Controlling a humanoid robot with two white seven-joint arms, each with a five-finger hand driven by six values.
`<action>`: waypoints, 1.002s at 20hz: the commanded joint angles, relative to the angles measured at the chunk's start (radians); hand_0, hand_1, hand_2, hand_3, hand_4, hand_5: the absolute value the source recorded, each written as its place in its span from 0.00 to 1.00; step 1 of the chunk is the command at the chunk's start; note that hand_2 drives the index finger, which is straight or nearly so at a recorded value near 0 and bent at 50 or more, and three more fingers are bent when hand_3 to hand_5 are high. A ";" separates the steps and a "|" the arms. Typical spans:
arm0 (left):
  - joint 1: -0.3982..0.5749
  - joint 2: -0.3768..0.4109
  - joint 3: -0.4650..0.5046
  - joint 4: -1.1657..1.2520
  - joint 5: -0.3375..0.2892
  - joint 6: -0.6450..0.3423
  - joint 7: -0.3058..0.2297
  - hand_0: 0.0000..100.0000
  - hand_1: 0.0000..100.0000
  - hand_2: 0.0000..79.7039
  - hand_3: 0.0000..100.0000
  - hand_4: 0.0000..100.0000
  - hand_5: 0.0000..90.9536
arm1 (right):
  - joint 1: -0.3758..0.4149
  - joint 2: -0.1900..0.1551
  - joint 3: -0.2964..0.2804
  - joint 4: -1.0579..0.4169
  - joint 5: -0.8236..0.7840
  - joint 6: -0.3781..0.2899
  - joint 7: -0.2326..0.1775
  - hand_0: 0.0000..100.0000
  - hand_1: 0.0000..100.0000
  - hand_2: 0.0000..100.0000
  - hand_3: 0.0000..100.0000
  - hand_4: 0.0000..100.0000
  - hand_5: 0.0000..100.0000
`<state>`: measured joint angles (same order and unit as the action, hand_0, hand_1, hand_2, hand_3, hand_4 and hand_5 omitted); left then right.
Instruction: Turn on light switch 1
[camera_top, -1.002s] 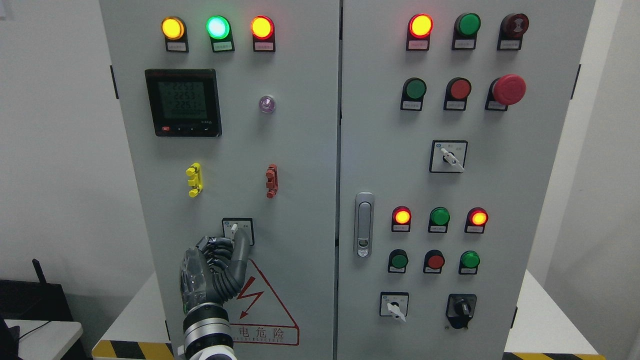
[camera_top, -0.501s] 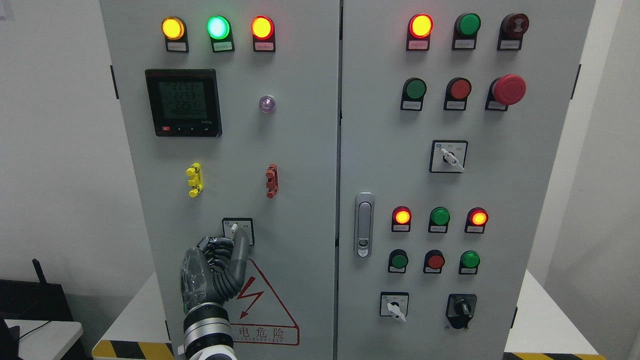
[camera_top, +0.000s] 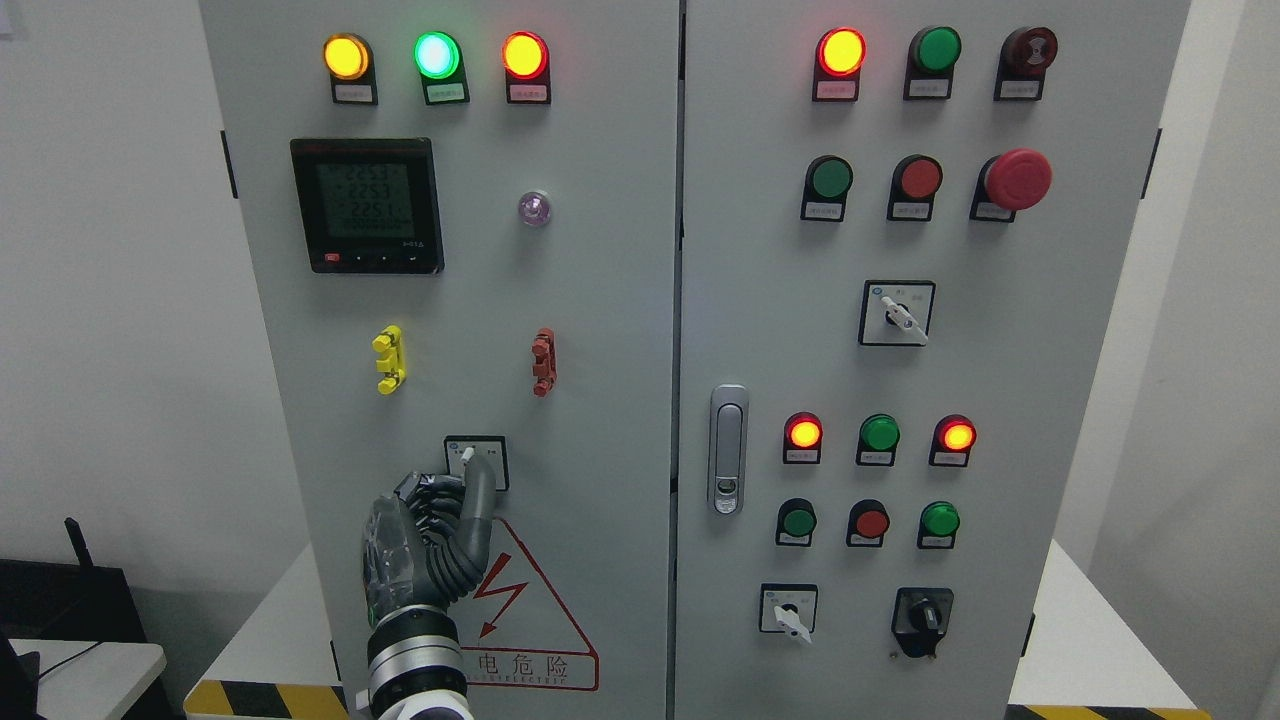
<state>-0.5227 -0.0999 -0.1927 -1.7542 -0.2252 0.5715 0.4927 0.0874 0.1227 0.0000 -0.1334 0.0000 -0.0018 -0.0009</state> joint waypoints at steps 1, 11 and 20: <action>-0.003 0.000 -0.001 0.001 0.001 0.001 -0.008 0.46 0.32 0.70 0.79 0.88 0.96 | 0.000 0.000 0.020 0.000 -0.026 0.000 -0.001 0.12 0.39 0.00 0.00 0.00 0.00; -0.003 0.000 -0.001 0.007 0.001 0.001 -0.009 0.49 0.30 0.71 0.80 0.88 0.96 | 0.000 0.000 0.020 0.000 -0.026 0.000 -0.001 0.12 0.39 0.00 0.00 0.00 0.00; -0.003 0.000 -0.001 0.007 0.018 0.001 -0.011 0.54 0.27 0.74 0.83 0.89 0.96 | 0.000 0.000 0.020 0.000 -0.026 0.000 -0.001 0.12 0.39 0.00 0.00 0.00 0.00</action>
<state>-0.5263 -0.0998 -0.1930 -1.7497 -0.2143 0.5725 0.4824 0.0874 0.1227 0.0000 -0.1333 0.0000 -0.0018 -0.0009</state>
